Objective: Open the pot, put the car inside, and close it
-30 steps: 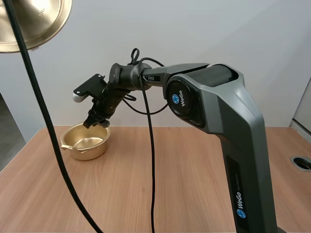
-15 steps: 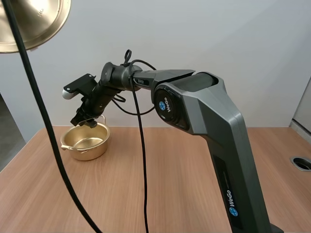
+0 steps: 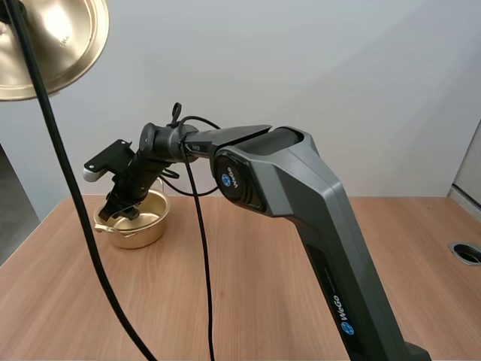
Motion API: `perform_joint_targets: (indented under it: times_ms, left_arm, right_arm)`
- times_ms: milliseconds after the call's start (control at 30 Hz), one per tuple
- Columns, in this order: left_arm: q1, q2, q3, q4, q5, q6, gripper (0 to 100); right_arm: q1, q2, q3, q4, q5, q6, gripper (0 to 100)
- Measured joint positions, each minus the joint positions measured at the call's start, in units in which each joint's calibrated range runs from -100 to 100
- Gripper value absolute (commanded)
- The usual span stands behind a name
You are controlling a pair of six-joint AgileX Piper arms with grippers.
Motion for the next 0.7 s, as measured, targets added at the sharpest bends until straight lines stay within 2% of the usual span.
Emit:
perform_joint_targets:
  times_ms: [333,700]
  left_arm:
    - [0.0,-0.55,2.68,0.0,-0.09,0.0,0]
    - [0.0,-0.55,2.68,0.0,0.0,0.26,0]
  right_arm:
    - [0.0,3.31,-2.62,-0.54,0.49,0.0,0]
    - [0.0,3.9,-2.62,-2.21,-9.04,0.32,0]
